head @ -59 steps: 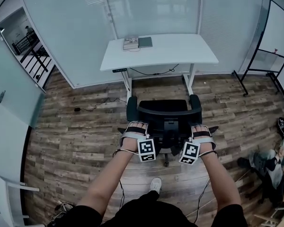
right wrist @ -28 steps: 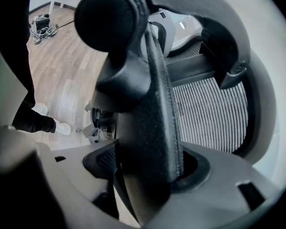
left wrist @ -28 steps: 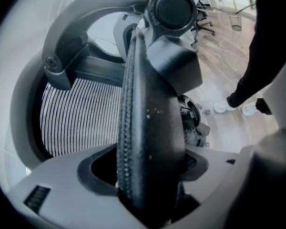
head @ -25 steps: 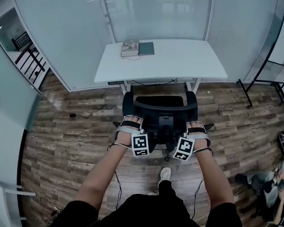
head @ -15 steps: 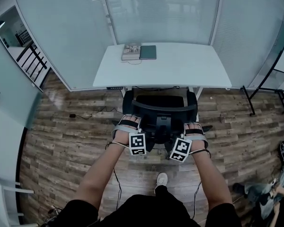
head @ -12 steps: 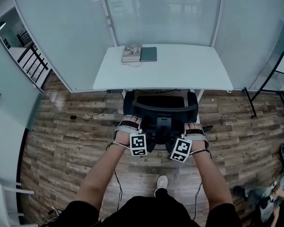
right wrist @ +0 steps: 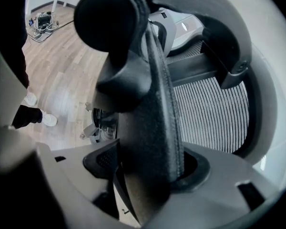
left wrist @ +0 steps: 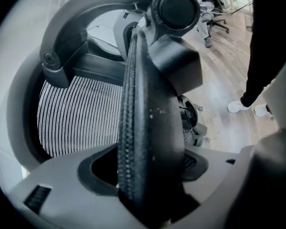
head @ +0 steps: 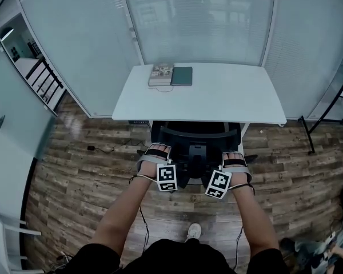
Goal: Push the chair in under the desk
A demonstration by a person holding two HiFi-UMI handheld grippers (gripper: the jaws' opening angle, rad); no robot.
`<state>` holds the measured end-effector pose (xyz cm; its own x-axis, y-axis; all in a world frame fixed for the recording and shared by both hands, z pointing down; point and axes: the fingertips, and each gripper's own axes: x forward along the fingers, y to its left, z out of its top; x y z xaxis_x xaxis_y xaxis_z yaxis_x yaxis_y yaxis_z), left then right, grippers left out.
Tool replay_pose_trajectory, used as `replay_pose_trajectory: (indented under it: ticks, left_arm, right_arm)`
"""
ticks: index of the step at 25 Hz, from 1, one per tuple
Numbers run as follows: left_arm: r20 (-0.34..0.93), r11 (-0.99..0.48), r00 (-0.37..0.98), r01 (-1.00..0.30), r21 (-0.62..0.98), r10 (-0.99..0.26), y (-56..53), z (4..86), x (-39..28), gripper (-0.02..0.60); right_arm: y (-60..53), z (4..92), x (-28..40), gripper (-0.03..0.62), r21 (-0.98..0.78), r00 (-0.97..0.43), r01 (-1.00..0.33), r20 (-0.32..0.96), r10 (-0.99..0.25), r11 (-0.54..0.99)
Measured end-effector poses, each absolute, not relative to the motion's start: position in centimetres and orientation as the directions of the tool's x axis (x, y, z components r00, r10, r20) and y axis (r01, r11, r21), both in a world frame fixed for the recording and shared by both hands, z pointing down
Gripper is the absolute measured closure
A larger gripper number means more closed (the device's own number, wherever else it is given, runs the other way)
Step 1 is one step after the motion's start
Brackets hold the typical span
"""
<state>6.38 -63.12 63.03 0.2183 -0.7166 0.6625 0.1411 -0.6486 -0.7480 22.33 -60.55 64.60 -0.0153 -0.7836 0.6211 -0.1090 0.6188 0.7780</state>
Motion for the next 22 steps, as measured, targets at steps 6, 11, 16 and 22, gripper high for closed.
replay_pose_trajectory:
  ticks: [6,11,16,22]
  left_arm:
    - [0.653,-0.639,0.225,0.144,-0.756,-0.723,-66.0,63.0,7.0,0.252]
    - [0.654,-0.641,0.219,0.139,-0.755,-0.724,-68.1,63.0,7.2,0.252]
    - [0.65,-0.637,0.217,0.135,-0.759,-0.728,-70.5,62.6,7.8,0.252]
    - [0.656,-0.643,0.218,0.137,-0.754,-0.723,-73.0,62.8,8.1,0.256]
  right_arm:
    - [-63.4,64.8,22.9,0.299,0.773,-0.018,-0.104,0.628,-0.778,0.626]
    - [-65.5,64.9,23.0,0.271,0.762,-0.028,-0.106,0.64,-0.768,0.639]
    - [-67.9,64.7,23.7,0.267,0.764,-0.032,-0.102,0.638,-0.769,0.638]
    - [-70.6,64.7,24.0,0.267,0.769,-0.041,-0.097,0.631,-0.775,0.632]
